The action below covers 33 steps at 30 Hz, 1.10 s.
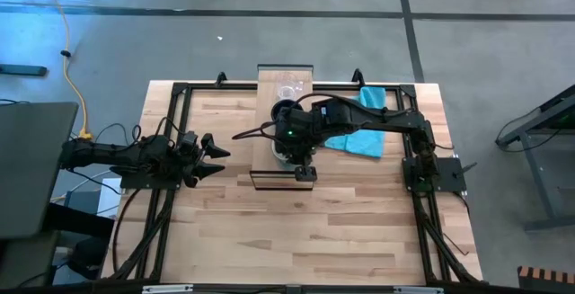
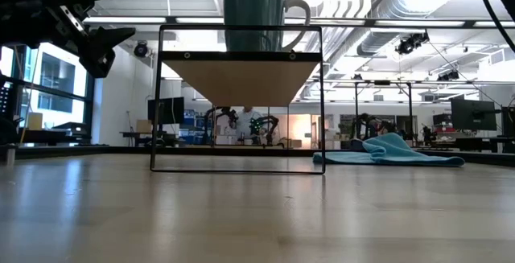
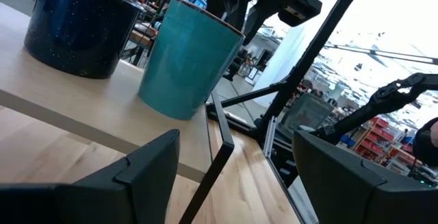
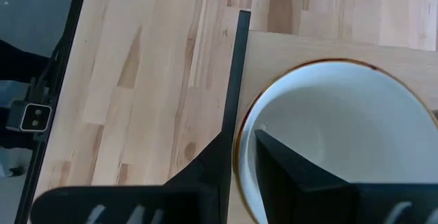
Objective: Stack small to large cups/mugs on shelf
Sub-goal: Put the blue mug on the shelf
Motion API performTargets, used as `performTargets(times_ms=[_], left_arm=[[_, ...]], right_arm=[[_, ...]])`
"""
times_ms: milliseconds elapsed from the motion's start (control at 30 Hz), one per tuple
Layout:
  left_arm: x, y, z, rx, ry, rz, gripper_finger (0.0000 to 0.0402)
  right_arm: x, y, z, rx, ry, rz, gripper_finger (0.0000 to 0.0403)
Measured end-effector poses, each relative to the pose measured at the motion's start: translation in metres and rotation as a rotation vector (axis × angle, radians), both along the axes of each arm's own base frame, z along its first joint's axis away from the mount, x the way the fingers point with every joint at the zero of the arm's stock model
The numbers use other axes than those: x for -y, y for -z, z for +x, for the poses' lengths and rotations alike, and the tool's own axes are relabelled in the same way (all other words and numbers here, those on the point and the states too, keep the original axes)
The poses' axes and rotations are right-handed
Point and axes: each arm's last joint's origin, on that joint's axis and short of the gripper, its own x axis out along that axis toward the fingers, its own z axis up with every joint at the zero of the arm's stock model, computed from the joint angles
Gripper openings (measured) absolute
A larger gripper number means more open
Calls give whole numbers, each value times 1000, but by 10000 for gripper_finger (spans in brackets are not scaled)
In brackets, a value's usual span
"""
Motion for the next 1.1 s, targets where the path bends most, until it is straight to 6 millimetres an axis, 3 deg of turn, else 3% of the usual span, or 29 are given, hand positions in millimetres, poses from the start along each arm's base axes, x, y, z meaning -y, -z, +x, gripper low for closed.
performTargets(times_ms=[1100], left_arm=[[0,0,0,0,0,0,271]], right_arm=[[-1,-2,2,29,-26,25,55]])
